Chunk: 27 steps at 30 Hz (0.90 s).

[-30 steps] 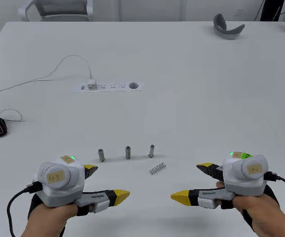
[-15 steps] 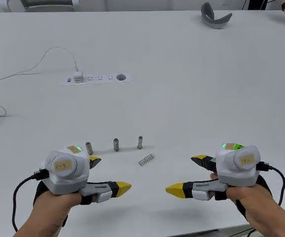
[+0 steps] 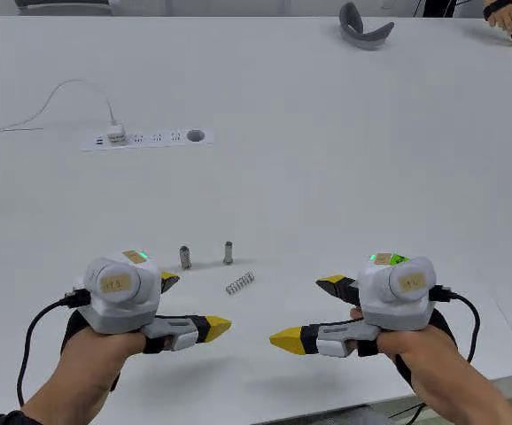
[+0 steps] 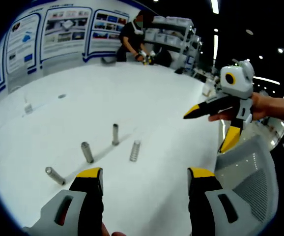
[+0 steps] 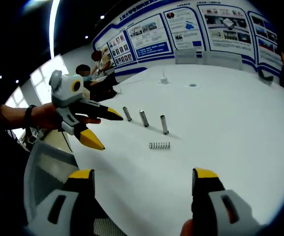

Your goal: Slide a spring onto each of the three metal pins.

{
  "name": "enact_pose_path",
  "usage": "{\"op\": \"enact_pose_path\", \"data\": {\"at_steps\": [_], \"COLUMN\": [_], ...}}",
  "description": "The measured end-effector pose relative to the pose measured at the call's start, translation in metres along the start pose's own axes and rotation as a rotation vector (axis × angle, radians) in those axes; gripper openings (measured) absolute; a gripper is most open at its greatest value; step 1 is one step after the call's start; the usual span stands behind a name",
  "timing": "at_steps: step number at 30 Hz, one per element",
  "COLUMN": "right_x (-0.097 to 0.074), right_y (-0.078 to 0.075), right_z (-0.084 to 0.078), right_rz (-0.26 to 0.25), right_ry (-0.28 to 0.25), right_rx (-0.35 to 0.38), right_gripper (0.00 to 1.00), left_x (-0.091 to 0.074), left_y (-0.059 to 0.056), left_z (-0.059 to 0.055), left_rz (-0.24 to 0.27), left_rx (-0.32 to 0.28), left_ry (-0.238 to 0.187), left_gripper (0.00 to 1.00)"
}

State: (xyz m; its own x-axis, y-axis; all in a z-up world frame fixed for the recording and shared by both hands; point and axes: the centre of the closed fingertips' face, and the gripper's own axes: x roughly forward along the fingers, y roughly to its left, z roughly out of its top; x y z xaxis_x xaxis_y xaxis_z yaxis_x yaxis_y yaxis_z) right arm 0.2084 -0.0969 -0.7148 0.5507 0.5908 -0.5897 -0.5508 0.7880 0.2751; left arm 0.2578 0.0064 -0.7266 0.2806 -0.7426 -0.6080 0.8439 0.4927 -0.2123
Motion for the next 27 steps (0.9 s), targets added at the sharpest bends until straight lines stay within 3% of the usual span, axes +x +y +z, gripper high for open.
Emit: {"op": "enact_pose_path", "data": {"at_steps": [5,11,19,27], "right_x": [0.000,-0.001,-0.003,-0.003], "right_y": [0.004,0.007,0.009,0.011], "right_z": [0.001,0.004,0.005,0.003], "right_rz": [0.005,0.008,0.012,0.018], "right_ry": [-0.006,-0.009,-0.009,-0.005], "right_rx": [0.001,0.001,0.004,0.011], "right_gripper": [0.83,0.83,0.83,0.82], "left_x": [0.007,0.016,0.030,0.048], "left_y": [-0.002,0.000,0.011,0.012], "left_z": [-0.004,-0.001,0.002,-0.001], "left_rz": [-0.013,-0.016,0.002,-0.006], "left_rx": [0.013,0.038,0.038,0.037], "left_ry": [0.019,0.030,0.044,0.056], "left_gripper": [0.71,0.69,0.61,0.52]}}
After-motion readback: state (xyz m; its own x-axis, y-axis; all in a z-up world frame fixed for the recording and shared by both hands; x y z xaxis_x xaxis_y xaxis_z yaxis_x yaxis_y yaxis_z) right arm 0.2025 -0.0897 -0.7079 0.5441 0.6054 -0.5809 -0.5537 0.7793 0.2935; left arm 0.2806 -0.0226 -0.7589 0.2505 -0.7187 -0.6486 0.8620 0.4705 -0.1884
